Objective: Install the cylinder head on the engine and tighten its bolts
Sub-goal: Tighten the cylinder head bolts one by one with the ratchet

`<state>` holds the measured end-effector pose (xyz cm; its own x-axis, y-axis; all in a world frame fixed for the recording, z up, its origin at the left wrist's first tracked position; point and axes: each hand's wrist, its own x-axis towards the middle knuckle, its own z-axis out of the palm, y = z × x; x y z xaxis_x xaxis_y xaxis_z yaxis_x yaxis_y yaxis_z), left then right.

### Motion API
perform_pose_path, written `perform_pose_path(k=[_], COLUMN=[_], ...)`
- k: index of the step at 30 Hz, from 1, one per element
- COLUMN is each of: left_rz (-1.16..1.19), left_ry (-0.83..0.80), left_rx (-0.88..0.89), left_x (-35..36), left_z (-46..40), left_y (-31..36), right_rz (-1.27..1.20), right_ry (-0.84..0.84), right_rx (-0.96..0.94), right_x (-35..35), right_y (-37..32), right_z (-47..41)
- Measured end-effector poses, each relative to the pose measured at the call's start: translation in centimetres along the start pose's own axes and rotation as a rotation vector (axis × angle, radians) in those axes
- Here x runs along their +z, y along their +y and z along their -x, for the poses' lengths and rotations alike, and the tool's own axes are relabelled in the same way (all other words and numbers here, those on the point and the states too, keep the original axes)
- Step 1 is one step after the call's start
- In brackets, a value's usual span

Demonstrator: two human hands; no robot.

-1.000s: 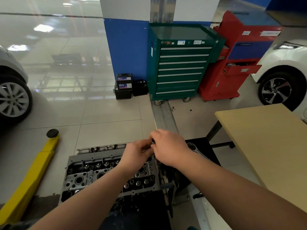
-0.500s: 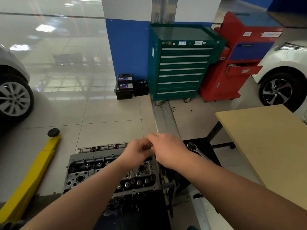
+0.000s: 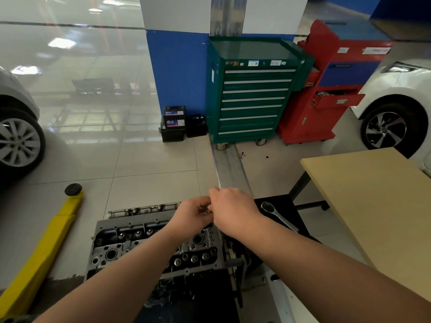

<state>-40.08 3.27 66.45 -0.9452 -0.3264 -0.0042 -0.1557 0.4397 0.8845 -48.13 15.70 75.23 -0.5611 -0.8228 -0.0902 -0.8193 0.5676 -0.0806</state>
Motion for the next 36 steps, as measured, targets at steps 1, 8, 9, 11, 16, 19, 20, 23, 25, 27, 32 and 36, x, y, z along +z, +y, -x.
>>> perform_pose_path(k=[1,8,9,11,16,19,20,23,25,27,32,36], left_rz=[-0.032,-0.030,-0.009,0.025,-0.084,-0.061,-0.016,0.077,0.071,0.076,0.102,-0.014], left_ry=[0.044,-0.008,-0.047,-0.106,0.092,0.110,0.082,0.005,-0.025,-0.011,0.172,0.198], left_rx=[-0.006,-0.038,-0.008,0.005,-0.080,-0.112,-0.094,-0.015,0.034,0.025,-0.069,0.011], left_x=[0.3,0.6,0.2,-0.1,1.3,1.2,1.0,0.0,-0.2,0.0,1.4,2.2], left_z=[0.0,-0.1,-0.1,-0.1,0.0,0.1,0.2,0.5,0.6,0.5,1.1,1.1], left_y=[0.1,-0.6,-0.7,-0.6,-0.2,-0.8,-0.8,-0.6,-0.2,-0.3,-0.7,-0.8], right_rz=[-0.010,-0.065,-0.117,-0.117,0.048,-0.098,-0.235,-0.554,-0.582,-0.566,-0.569,-0.498], right_ry=[0.009,0.009,-0.024,-0.041,0.043,0.036,0.021,-0.035,-0.009,0.030,0.160,0.218], right_rx=[0.047,-0.060,-0.123,-0.171,0.047,0.015,-0.006,-0.076,-0.073,-0.061,0.099,0.176], right_x=[0.3,0.2,0.1,0.3,1.2,2.1,2.4,3.1,3.7,4.0,4.7,5.3], right_y=[-0.2,1.6,1.9,2.0,1.4,2.0,2.4,3.6,3.8,3.7,2.9,2.6], right_z=[-0.2,-0.2,0.0,0.3,-0.5,-0.3,-0.1,0.5,0.4,0.2,0.3,1.1])
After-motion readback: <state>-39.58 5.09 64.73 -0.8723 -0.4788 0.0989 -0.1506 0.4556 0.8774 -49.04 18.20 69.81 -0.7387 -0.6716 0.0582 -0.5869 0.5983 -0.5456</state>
